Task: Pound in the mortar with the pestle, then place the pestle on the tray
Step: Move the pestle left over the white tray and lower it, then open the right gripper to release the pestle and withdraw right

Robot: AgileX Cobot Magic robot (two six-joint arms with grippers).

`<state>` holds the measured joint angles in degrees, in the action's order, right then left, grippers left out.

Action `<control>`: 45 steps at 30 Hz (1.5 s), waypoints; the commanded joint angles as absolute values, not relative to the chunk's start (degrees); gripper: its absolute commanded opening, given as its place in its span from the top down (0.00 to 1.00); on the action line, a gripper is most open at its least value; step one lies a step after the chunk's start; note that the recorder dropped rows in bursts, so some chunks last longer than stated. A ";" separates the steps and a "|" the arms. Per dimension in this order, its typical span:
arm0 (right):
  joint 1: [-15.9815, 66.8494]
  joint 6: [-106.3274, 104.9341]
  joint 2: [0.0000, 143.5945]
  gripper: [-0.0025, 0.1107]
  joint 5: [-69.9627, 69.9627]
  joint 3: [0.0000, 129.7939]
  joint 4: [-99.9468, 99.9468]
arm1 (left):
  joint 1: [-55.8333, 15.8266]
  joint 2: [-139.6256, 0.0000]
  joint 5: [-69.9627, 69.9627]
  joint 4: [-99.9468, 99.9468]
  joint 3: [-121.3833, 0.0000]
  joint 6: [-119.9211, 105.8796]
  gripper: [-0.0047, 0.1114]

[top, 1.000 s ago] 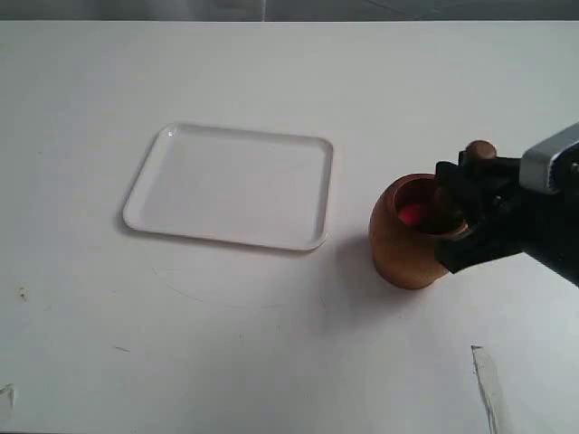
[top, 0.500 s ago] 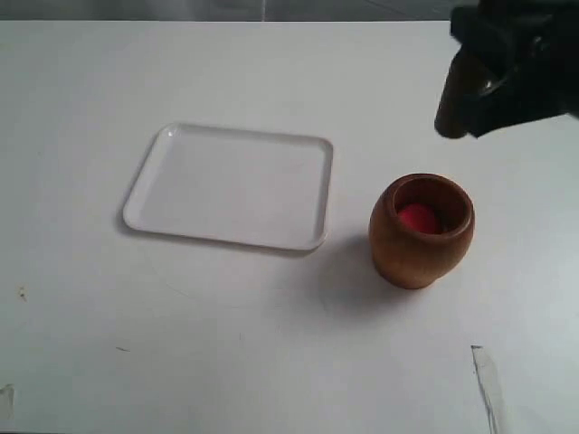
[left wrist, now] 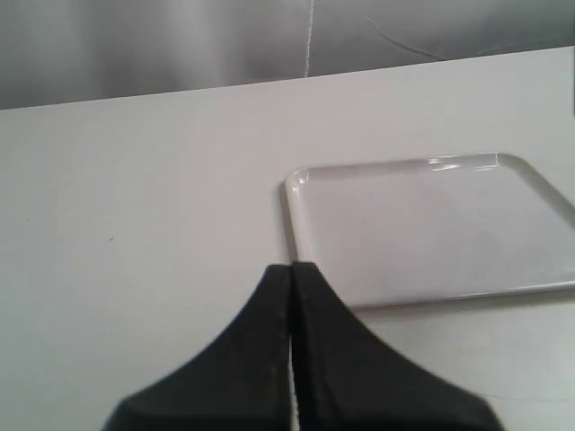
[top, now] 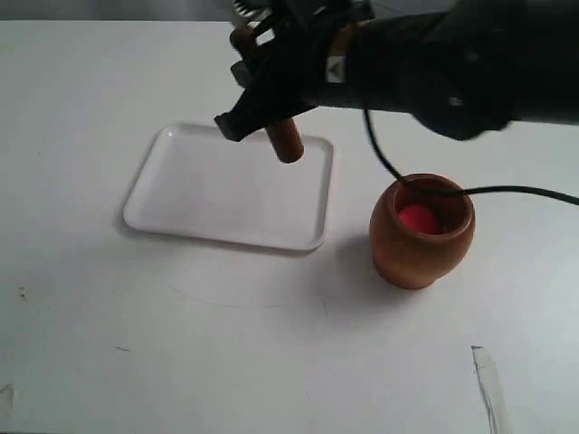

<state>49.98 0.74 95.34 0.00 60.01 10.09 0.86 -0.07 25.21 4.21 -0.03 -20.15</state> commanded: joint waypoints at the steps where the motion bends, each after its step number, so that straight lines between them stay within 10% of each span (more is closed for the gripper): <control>1: 50.51 0.00 107.71 0.98 -8.21 71.01 10.58 | 0.42 0.00 25.03 3.79 0.00 -19.68 0.96; 25: 50.91 -4.64 125.70 0.98 -19.56 82.75 2.18 | 0.42 0.00 25.03 3.79 0.00 -19.68 0.96; 37: 50.91 -4.54 120.76 0.53 -18.62 82.75 2.18 | 0.42 0.00 25.03 3.79 0.00 -19.68 0.96; 41: 50.91 -4.54 113.13 0.58 -21.66 82.75 2.34 | 0.42 0.00 25.03 3.79 0.00 -19.68 0.96; 45: 50.91 -7.18 103.81 0.87 -27.87 82.75 2.45 | 0.42 0.00 25.03 3.79 0.00 -19.68 0.96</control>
<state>50.84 -4.87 109.59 -23.77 82.33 2.55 0.86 -0.07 25.21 4.21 -0.03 -20.15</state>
